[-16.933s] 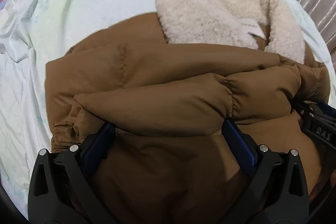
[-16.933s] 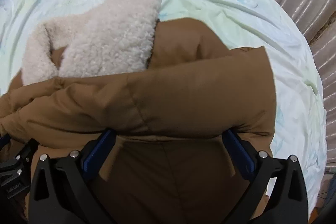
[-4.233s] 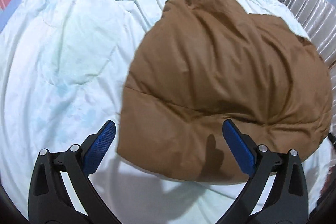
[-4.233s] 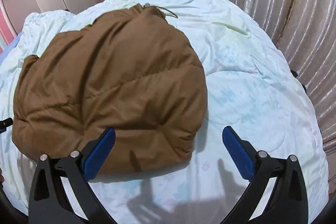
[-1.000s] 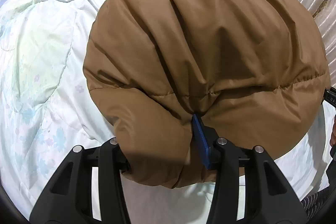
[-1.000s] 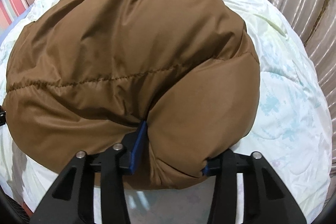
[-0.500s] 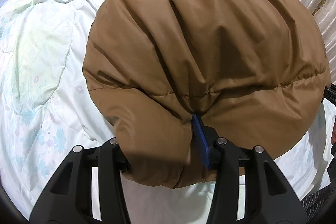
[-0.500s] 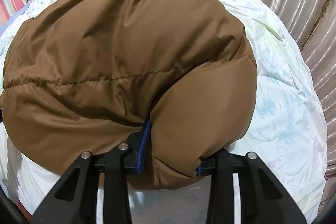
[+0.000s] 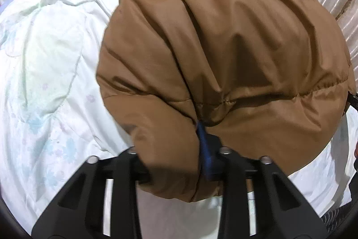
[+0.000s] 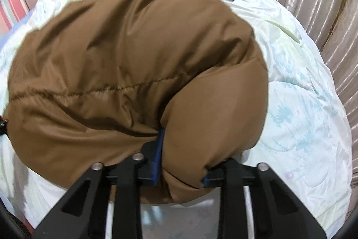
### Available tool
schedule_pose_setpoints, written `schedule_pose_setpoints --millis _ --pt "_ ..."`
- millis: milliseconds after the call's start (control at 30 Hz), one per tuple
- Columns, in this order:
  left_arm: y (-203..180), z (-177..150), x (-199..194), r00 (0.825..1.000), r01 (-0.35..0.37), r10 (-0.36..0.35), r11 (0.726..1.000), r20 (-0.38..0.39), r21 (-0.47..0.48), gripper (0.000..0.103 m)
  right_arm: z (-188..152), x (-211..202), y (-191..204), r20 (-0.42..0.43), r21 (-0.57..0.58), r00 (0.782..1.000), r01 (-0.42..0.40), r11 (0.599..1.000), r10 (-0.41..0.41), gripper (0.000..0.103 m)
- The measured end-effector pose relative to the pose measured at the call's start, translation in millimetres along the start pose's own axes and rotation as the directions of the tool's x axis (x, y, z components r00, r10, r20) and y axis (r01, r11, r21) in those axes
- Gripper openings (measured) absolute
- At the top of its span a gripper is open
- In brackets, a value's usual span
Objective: Fold large clothes
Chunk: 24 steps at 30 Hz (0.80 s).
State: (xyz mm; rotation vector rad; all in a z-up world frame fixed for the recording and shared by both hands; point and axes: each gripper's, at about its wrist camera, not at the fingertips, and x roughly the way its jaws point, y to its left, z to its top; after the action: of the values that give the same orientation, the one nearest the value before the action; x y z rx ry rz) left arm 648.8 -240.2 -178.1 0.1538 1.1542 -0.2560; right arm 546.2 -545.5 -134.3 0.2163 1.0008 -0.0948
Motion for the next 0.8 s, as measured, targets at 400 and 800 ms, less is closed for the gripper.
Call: schedule_pose_setpoints --millis 400,800 --pt "-76 33 -64 0.982 0.072 -0.072 0.997 0.176 0.007 0.014 28 -91 18 0.317 -0.095 0.948 0.004 0.996 0.026 0.014" --pt "-211 18 -88 0.951 0.18 -0.223 0.962 0.212 0.205 0.012 5 -148 -104 0.33 0.076 0.912 0.231 0.97 -0.243 0.012"
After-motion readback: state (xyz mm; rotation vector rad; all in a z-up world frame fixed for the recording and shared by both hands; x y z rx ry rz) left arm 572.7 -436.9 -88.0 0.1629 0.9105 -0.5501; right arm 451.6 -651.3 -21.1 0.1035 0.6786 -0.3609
